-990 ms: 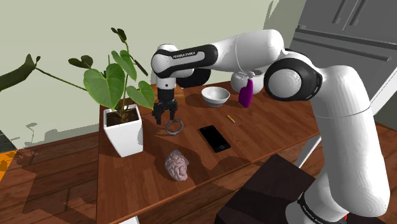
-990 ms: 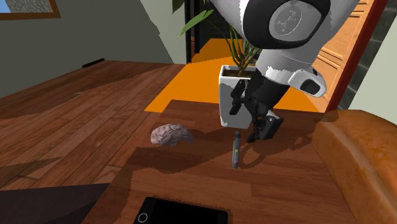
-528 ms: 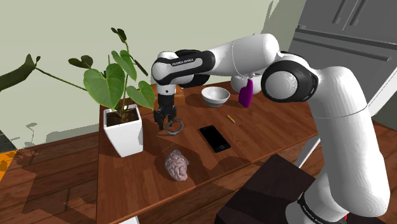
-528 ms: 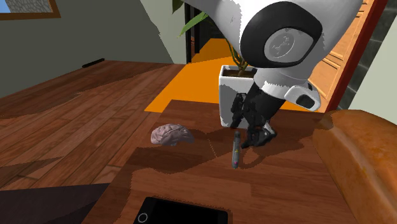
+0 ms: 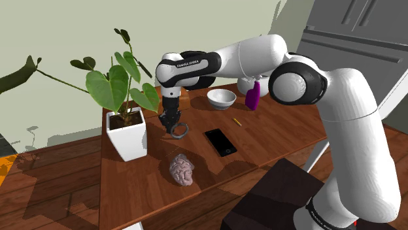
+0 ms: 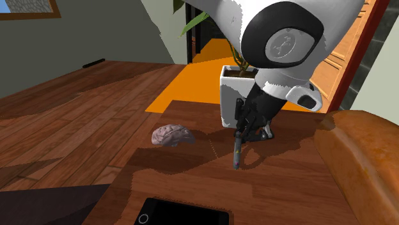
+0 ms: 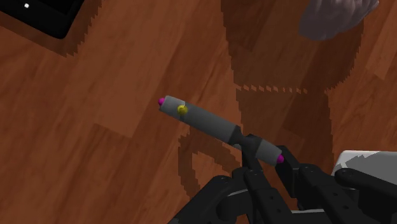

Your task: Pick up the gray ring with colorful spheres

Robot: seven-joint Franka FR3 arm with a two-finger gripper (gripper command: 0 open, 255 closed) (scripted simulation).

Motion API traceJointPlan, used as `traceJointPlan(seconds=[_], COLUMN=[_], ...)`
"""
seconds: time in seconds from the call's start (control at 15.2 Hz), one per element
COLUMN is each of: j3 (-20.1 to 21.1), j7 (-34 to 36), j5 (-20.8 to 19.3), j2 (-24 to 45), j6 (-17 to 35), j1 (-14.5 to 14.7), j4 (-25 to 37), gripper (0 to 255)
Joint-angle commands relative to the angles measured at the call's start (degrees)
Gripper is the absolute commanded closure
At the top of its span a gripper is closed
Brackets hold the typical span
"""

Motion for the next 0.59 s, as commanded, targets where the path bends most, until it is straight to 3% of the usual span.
traceJointPlan(seconds=[0.0,0.53], j3=[0.0,0.1], j7=[0.0,1.2], j5=[0.0,-0.1], j2=[0.3,-1.4], j6=[-0.1,-5.0], j1=[0.0,-0.1], j4=[0.2,3.7], gripper=[255,255])
